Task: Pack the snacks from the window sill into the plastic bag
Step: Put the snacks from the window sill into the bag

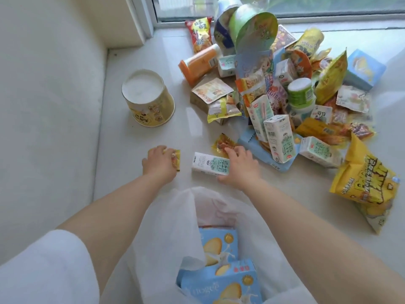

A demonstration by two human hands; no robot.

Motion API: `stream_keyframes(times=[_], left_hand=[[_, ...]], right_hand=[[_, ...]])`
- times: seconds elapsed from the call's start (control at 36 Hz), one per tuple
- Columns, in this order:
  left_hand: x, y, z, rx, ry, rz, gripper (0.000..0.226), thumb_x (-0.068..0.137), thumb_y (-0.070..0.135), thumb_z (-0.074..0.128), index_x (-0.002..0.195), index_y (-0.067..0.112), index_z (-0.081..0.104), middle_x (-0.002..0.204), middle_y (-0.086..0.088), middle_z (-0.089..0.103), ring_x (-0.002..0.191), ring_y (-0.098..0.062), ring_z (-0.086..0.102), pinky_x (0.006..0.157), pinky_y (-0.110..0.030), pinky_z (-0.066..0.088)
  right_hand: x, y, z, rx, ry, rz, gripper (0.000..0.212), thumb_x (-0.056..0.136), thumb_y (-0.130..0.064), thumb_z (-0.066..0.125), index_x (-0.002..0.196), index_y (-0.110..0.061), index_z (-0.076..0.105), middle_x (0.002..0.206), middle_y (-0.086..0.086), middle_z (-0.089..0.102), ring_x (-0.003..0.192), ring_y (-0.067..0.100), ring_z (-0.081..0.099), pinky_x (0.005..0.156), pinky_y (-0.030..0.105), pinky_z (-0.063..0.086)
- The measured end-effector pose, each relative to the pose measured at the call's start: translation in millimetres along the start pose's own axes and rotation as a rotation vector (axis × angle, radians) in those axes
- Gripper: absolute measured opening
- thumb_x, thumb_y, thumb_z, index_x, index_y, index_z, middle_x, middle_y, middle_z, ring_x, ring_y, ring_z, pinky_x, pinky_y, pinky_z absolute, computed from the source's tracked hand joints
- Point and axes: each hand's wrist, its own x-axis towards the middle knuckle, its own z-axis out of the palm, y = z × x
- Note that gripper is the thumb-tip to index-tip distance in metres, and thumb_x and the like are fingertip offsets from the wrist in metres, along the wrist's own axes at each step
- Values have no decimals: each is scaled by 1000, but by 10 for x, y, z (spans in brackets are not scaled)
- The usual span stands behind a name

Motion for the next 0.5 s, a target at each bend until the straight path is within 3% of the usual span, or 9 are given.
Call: stream_keyframes(times=[0.11,0.22,0.33,0.42,0.5], left_hand=[[171,-72,73,76,-57,1,66,83,40,63,140,34,31,152,2,18,139,-24,14,108,-46,26],[253,-141,155,36,5,11,70,77,47,69,136,33,34,138,0,31,127,-26,27,92,-40,38],[312,-161,170,-109,-33,-90,59,76,43,71,125,28,42,121,0,54,113,-25,50,85,-37,41],[374,-100,134,-96,-83,-86,43,83,44,64,114,16,51,116,-5,57,109,-26,53,76,-32,39],[441,96,6,-164,-28,-22,35,89,41,58,107,11,59,111,-12,56,106,-30,52,74,-32,37]], right_hand=[[294,-66,76,-16,-120,-18,108,62,-58,73,146,-29,12,151,9,17,135,33,21,107,50,26],[495,-103,156,-57,-232,8,110,59,-57,75,146,-33,10,156,10,1,140,39,8,110,56,15],[520,-165,252,-127,-126,-5,81,63,-45,74,131,-29,34,141,14,22,126,39,24,98,49,30],[521,-179,300,-128,-42,-17,69,65,-41,72,123,-23,40,130,12,30,116,36,32,90,42,33],[529,-128,282,-124,-39,-34,66,66,-42,71,121,-22,40,126,12,33,112,35,35,87,40,34]])
